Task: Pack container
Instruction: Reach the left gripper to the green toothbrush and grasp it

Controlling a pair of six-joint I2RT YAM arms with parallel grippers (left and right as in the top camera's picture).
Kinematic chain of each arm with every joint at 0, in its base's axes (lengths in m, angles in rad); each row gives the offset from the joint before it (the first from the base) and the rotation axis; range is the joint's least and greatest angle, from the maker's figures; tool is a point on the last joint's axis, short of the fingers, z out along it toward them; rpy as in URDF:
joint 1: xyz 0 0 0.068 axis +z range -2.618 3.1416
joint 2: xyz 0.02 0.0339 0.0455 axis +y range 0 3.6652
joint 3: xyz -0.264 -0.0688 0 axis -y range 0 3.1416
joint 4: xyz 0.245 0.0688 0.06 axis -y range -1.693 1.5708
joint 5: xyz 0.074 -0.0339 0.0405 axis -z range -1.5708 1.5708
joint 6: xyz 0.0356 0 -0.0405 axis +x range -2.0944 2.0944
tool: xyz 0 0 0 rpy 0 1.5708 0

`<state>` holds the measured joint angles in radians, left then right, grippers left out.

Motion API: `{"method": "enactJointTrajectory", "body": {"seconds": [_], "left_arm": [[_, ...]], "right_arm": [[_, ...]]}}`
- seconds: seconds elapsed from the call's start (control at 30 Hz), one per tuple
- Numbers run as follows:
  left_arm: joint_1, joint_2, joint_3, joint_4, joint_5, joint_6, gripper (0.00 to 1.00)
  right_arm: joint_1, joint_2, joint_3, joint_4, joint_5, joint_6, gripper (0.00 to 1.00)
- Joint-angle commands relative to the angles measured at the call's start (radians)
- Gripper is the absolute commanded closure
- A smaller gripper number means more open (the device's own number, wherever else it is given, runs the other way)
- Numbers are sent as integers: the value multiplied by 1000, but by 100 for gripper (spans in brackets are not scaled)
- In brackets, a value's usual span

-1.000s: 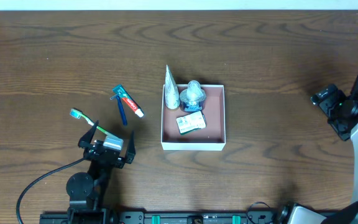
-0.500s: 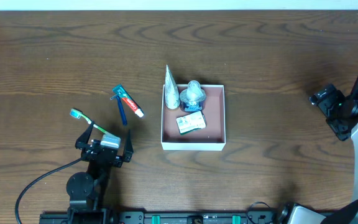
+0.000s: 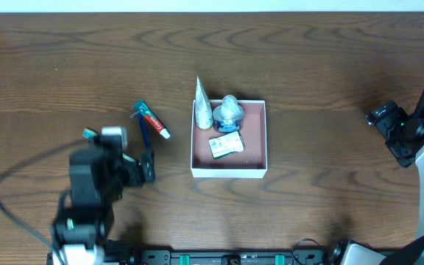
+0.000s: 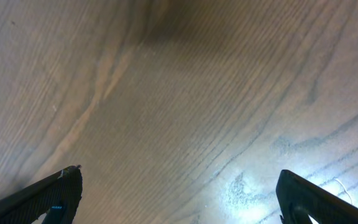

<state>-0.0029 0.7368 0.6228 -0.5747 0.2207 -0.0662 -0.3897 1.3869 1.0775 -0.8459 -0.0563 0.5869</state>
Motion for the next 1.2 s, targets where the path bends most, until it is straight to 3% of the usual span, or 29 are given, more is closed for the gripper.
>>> {"method": "enactJointTrajectory", "body": {"seconds": [0.0, 0.23, 0.5, 0.67, 0.87, 1.17], "left_arm": [[5, 174, 147, -54, 68, -33, 2], [4, 423, 208, -108, 237, -33, 2], [9, 535, 208, -60, 242, -41, 2], [103, 554, 208, -95, -15, -370, 2], [235, 648, 208, -90, -21, -441, 0], [250, 850, 208, -64, -32, -440, 22]], "right_arm": [[-8, 0, -1, 0, -3, -16, 1], [-8, 0, -1, 0, -3, -16, 1], [-8, 0, -1, 0, -3, -16, 1], [-8, 0, -1, 0, -3, -16, 1], [-8, 0, -1, 0, -3, -16, 1], [-8, 0, -1, 0, -3, -16, 1]]}}
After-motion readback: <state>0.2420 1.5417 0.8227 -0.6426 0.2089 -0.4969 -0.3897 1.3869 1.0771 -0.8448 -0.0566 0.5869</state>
